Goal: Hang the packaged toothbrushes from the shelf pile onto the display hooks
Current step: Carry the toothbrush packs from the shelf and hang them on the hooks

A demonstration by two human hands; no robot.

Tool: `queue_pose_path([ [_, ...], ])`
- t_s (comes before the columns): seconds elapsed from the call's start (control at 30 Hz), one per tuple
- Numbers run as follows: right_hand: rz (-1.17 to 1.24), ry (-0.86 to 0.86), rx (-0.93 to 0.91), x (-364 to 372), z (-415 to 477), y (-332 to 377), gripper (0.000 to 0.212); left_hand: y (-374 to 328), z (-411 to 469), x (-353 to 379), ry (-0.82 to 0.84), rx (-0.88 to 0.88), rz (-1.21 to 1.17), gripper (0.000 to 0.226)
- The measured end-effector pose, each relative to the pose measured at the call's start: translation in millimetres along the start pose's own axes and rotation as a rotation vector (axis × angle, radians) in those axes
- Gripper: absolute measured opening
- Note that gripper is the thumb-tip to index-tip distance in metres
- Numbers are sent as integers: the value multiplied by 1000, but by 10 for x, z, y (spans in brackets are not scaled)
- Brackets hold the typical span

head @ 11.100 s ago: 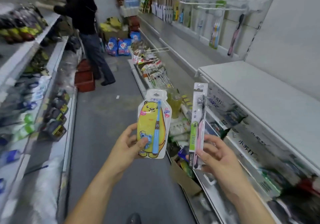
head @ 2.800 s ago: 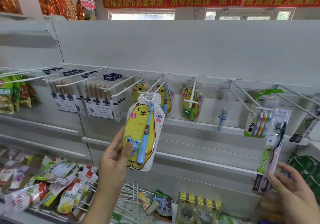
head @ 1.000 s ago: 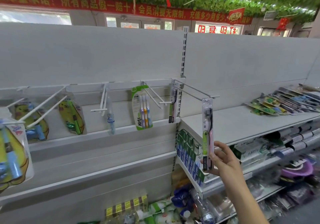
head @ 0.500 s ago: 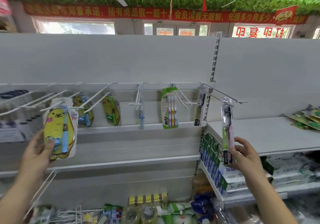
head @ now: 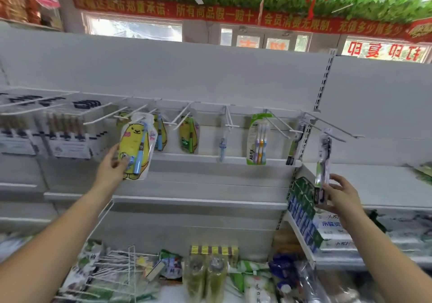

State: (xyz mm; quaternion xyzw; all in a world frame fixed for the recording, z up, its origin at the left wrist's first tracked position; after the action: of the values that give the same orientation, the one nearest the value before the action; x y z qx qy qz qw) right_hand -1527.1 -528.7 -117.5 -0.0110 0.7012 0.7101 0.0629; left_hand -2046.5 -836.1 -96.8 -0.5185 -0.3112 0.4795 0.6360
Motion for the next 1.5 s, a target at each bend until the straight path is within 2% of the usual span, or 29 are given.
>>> queue_pose_path([
  [0.2, -90, -30, -47, 27, 98, 62, 35, 31, -7, -74, -38, 32, 57, 54],
  [0.33, -105, 1, -93, 15, 226, 106, 26, 77, -14, 28, -61, 23, 81, 54],
  [0.5, -204, 14, -139, 79, 535, 88, 37, 101, -68, 194, -59, -15, 112, 54],
  [0.87, -328, 48, -218, 339, 1186, 92, 43, 40, 172, 523, -131, -43, 268, 53],
  [1.13, -352, 43, -261, 615, 1519, 76, 30, 13, 535, 794, -121, -55, 432, 53],
  [1.23, -378, 57, -246, 745, 1625, -4, 28, 55, 599, 853, -97, -45, 440, 49],
  [1.5, -406, 125, -195, 917, 1731, -103, 32, 146, 665, 900, -70, -130, 346, 65],
])
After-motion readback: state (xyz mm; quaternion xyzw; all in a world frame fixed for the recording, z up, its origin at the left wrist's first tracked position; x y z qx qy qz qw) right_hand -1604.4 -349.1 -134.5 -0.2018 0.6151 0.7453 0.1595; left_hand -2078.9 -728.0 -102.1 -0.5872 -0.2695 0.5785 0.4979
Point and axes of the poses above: each hand's wrist, its own z-axis towards the middle knuckle, its own x-axis out of the palm, y = z × x, the point moved 5 cm from there along z, towards the middle knuckle, and after that the axes turned 8 degrees about -y, right-handed, at the moved point
